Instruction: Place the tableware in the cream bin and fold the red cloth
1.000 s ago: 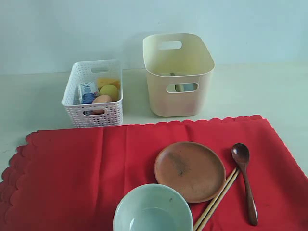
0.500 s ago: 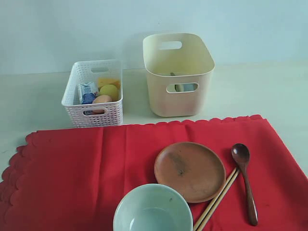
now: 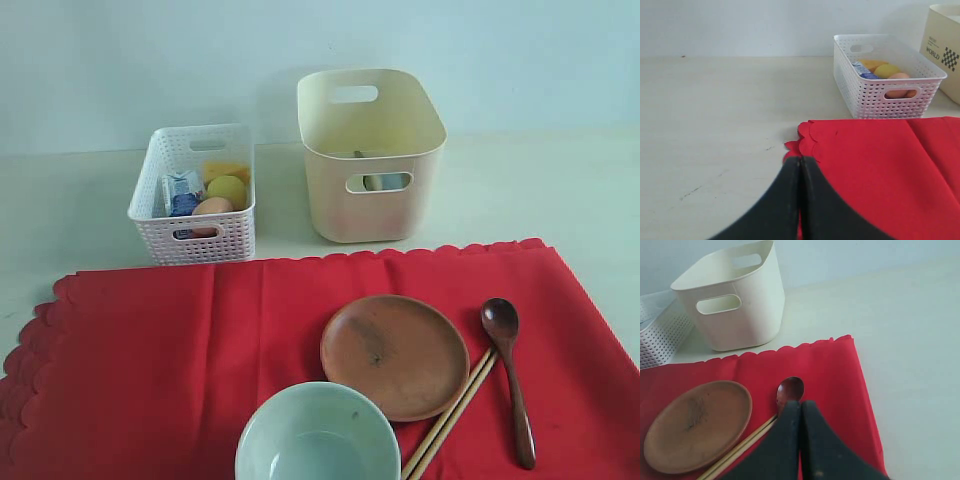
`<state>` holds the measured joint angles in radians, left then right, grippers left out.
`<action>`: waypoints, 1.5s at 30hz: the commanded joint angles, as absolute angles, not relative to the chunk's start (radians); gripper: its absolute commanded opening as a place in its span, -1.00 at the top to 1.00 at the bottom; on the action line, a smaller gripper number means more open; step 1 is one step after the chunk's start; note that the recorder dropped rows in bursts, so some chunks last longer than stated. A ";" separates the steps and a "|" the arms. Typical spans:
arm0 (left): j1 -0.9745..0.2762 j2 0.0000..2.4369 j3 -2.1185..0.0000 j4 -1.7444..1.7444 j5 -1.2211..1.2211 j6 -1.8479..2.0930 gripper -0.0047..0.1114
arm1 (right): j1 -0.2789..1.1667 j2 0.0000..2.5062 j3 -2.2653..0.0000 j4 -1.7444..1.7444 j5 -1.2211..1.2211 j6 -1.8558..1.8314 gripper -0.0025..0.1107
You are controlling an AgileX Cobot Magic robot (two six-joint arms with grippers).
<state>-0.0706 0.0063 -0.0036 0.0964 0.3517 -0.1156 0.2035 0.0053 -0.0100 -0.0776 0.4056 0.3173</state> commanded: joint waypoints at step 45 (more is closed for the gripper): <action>-0.067 0.000 0.000 0.086 0.356 -0.109 0.92 | 0.199 0.073 -0.157 -0.085 0.424 0.317 0.96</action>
<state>-0.0706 0.0063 -0.0036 0.0964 0.3647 -0.1116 0.2035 0.0353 -0.0927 -0.0776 0.4293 0.3173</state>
